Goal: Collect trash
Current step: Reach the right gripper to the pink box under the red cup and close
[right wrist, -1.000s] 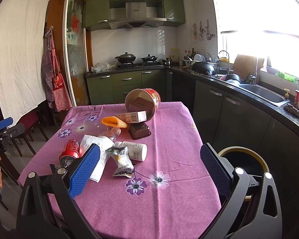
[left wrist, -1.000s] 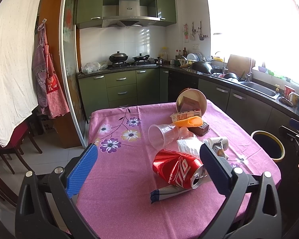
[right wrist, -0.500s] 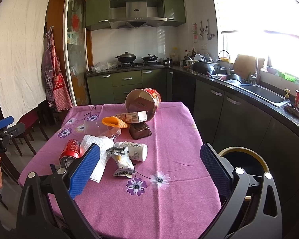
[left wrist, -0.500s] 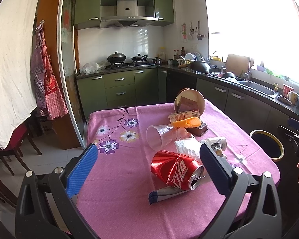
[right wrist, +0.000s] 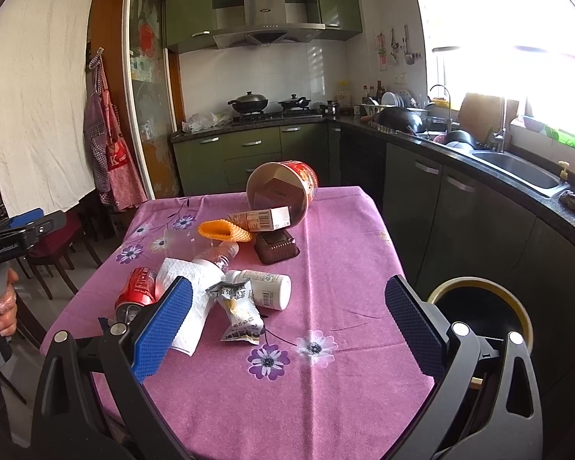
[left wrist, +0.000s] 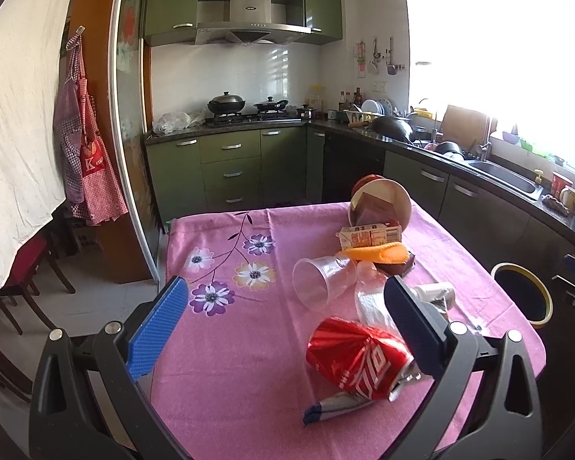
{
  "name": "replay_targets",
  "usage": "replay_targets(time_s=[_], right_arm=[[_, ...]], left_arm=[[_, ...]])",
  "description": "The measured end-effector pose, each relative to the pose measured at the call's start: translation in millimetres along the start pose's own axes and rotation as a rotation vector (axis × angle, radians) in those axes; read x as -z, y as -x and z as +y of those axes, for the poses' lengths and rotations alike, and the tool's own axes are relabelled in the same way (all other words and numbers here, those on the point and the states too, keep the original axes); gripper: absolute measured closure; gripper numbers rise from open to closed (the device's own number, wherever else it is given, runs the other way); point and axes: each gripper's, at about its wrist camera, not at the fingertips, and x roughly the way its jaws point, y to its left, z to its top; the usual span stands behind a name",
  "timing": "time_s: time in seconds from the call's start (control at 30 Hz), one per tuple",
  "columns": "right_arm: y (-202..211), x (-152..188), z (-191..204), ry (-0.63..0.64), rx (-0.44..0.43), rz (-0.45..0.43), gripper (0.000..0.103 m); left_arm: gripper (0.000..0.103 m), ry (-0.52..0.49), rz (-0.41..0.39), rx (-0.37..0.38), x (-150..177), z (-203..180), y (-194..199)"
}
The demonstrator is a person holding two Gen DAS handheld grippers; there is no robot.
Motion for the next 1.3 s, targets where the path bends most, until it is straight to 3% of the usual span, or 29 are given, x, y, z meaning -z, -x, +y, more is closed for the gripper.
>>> replay_targets(time_s=[0.2,0.33,0.47,0.57,0.9,1.3], right_arm=[[-52,-31,-14,-0.128,-0.144,0.105,0.004],[-98,-60,-16,-0.215,-0.218,0.183,0.004],[-142,-93,-3,-0.198,-0.196,0.215,0.005],[-182,-113,9,-0.187,-0.162,0.252,0.015],[-316,-132,20,-0.310,-0.078,0.420,0.023],[-364,-125,11,-0.381,0.093,0.417,0.023]], left_arm=[[0.006,0.089,0.042,0.016,-30,27,-77],[0.006,0.138,0.072,-0.023,-36,40,-131],[0.006,0.120,0.075,-0.086,-41,46,-181],[0.006,0.133,0.080,-0.098,-43,54,-205],[0.006,0.187,0.090,-0.112,-28,73,-220],[0.006,0.189,0.060,-0.144,-26,79,-215]])
